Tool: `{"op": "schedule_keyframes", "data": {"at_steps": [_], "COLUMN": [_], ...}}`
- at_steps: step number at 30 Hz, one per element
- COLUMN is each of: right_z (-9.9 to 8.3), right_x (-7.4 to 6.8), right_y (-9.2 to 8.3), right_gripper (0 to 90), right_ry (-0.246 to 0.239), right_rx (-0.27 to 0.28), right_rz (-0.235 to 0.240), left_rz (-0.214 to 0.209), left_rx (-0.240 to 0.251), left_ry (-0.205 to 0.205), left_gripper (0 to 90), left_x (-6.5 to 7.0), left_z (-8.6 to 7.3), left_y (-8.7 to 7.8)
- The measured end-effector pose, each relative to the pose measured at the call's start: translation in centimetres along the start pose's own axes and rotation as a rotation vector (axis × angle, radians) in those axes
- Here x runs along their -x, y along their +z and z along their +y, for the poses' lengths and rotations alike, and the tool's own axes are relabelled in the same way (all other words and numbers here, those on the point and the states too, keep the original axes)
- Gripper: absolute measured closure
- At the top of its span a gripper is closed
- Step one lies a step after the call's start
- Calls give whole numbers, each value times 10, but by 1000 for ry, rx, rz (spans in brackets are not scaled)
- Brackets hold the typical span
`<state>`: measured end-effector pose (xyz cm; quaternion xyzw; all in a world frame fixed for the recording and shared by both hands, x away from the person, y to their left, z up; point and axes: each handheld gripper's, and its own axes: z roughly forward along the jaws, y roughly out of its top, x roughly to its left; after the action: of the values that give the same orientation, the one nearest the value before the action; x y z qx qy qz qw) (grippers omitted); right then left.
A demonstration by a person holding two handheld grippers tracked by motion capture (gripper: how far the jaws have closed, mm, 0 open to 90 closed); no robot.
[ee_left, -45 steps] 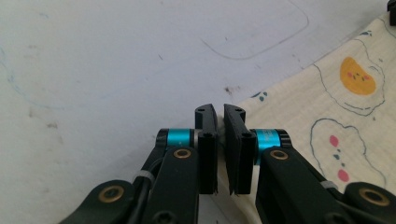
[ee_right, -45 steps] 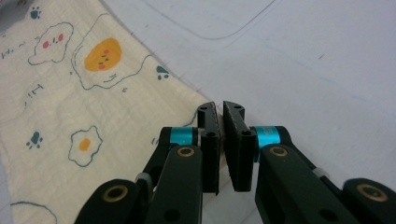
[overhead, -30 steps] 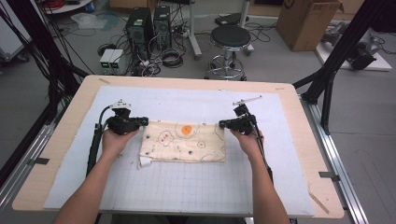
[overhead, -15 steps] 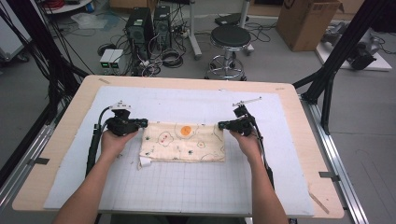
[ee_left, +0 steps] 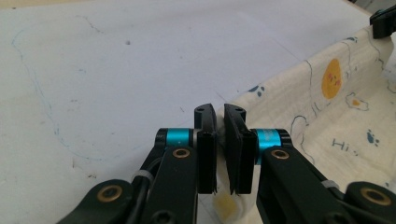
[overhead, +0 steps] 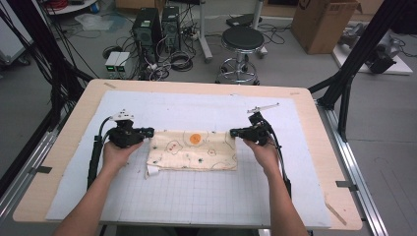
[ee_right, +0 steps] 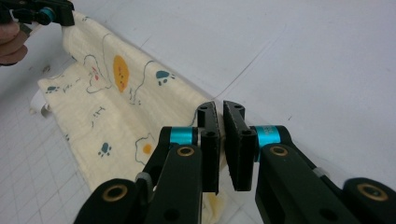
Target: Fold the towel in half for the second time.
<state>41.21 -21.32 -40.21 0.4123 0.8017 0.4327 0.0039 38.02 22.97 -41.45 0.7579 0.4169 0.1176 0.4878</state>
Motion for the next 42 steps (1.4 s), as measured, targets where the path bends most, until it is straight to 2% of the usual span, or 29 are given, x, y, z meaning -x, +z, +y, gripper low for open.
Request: {"op": "schedule_keyframes", "data": {"at_steps": [6, 13, 18, 20, 22, 27, 30, 36, 42], "right_z": [-11, -20, -26, -28, -30, -36, -42, -50, -57], "right_x": [-2, -9, -14, -15, -18, -23, -27, -32, -37], "right_y": [-3, -12, -15, -15, -17, -20, -23, -24, -25], "right_gripper": [854, 854, 853, 853, 853, 852, 852, 851, 850], "right_ry": [11, -15, -21, -40, -39, -66, -80, -98, -120], "right_rx": [31, 44, 50, 42, 46, 53, 55, 40, 27], "right_rz": [15, 30, 40, 38, 44, 46, 49, 48, 46], "left_rz": [-4, -23, -37, -41, -43, -41, -44, -50, -44], "left_rx": [-7, 1, 21, 13, 13, -16, -16, -16, -54], "left_ry": [4, 33, 21, 25, 31, 82, 102, 99, 148], "left_gripper": [832, 831, 830, 829, 829, 823, 822, 822, 822], "left_x": [6, 13, 16, 16, 17, 22, 27, 31, 37], "left_z": [-8, -8, -15, -17, -19, -20, -23, -33, -40], "left_y": [-3, -9, -13, -14, -16, -20, -23, -27, -29]}}
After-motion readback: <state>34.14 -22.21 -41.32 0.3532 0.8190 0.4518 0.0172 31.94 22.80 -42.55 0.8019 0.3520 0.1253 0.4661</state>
